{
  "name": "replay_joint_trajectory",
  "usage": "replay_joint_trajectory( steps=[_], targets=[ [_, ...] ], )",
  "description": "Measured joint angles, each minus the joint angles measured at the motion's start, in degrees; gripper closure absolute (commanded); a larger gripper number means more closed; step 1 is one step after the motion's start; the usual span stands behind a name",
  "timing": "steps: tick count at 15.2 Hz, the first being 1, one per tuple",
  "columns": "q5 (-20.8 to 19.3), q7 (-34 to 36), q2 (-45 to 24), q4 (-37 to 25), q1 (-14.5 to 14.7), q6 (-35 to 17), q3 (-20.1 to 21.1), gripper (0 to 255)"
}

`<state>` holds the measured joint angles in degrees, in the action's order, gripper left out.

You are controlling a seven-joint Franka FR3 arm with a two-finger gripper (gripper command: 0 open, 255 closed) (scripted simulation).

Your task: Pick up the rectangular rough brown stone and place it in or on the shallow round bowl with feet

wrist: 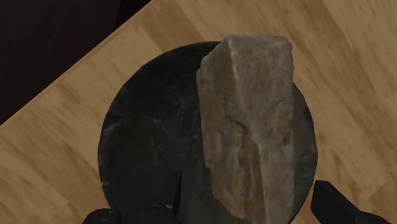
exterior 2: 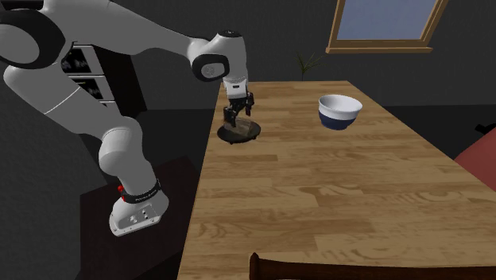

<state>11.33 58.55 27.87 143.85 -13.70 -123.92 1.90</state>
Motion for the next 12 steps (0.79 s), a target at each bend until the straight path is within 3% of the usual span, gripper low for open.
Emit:
replay_joint_trajectory(
  steps=[3,7,12],
  targets=[
    [-0.1,0.0,0.5,-0.5,-0.1,0.9,-0.2,0],
    [-0.9,0.4,2.5,-4.4,-0.5,6.9,-0.7,0],
    [-1.0,0.4,3.0,-4.9,-0.6,7.9,-0.8,0]
  ],
)
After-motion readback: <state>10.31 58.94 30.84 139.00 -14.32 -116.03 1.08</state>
